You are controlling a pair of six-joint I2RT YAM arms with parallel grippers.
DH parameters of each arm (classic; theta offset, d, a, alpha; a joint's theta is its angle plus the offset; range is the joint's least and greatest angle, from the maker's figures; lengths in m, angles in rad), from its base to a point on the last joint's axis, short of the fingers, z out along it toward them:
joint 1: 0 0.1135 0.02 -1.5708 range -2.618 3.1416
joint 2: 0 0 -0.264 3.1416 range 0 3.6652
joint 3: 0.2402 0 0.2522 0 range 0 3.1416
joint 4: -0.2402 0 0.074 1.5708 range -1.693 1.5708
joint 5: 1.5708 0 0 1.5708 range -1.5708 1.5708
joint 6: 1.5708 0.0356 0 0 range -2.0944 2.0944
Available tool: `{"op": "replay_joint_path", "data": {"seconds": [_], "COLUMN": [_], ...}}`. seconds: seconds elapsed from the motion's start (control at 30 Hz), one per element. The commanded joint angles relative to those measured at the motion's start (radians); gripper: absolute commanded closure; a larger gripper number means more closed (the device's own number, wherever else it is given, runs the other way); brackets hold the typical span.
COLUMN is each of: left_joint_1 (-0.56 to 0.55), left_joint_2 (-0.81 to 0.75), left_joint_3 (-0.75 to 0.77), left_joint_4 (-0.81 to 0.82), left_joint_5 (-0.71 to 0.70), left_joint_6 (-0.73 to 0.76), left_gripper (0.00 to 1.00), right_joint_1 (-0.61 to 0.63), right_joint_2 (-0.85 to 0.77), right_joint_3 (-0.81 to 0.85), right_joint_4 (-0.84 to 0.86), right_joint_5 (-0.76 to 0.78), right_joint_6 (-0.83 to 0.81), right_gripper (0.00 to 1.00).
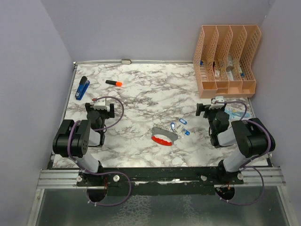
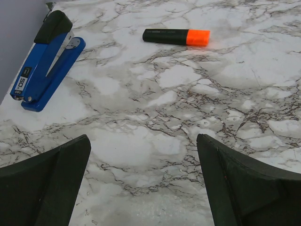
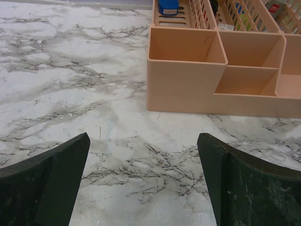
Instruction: Put the keys on the keyring
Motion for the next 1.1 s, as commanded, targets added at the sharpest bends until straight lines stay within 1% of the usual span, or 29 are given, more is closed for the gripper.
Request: {"op": "replay_joint_path", "data": {"seconds": [0.0,0.17,0.33,0.4,0.47,0.53,0.6,0.63,0.67,0.73,0.77,0.83,0.87,0.97,1.07], "left_joint_1": [0.003,0.003,0.003,0.003,0.003,0.004,0.003,0.004,0.004,-0.002,-0.011,-0.048,-0.081,-0.227,-0.326], "left_joint_2": [0.008,0.007,-0.001,-0.040,-0.084,-0.131,-0.186,-0.217,-0.245,-0.287,-0.294,-0.280,-0.269,-0.235,-0.188], "left_joint_3": [0.000,-0.001,0.004,0.016,0.048,0.081,0.098,0.105,0.111,0.130,0.145,0.188,0.205,0.244,0.305], "left_joint_4": [0.020,0.023,0.019,-0.029,-0.125,-0.235,-0.299,-0.332,-0.360,-0.420,-0.449,-0.520,-0.550,-0.632,-0.731], "left_joint_5": [-0.018,-0.019,-0.027,-0.043,-0.042,-0.036,0.007,0.053,0.116,0.279,0.372,0.530,0.575,0.586,0.615], "left_joint_6": [-0.016,-0.015,-0.016,-0.023,-0.025,-0.025,-0.014,-0.012,-0.008,-0.011,-0.015,-0.006,0.011,0.117,0.211], "left_gripper": [0.01,0.06,0.07,0.07,0.07,0.07,0.07,0.07,0.08,0.10,0.10,0.13,0.13,0.13,0.14], "right_joint_1": [-0.004,-0.004,-0.004,-0.004,-0.004,-0.004,-0.004,-0.003,-0.003,-0.003,-0.003,-0.003,-0.003,-0.003,-0.002], "right_joint_2": [0.008,0.008,0.007,0.006,0.007,-0.005,-0.009,-0.029,-0.061,-0.134,-0.158,-0.184,-0.197,-0.230,-0.268], "right_joint_3": [0.002,0.002,0.010,0.005,0.005,0.012,0.010,0.020,0.047,0.155,0.218,0.320,0.358,0.448,0.485], "right_joint_4": [0.035,0.033,0.017,0.026,0.031,0.002,0.015,-0.013,-0.085,-0.353,-0.488,-0.680,-0.760,-0.977,-1.107], "right_joint_5": [-0.019,-0.018,-0.024,-0.025,-0.030,-0.035,-0.038,-0.042,-0.043,-0.047,-0.054,-0.072,-0.088,-0.146,-0.223], "right_joint_6": [-0.010,-0.010,-0.005,-0.010,-0.013,-0.017,-0.025,-0.028,-0.027,-0.045,-0.058,-0.068,-0.064,-0.047,-0.020], "right_gripper": [0.01,0.01,0.01,0.01,0.01,0.00,0.02,0.02,0.03,0.03,0.05,0.09,0.11,0.22,0.30]}}
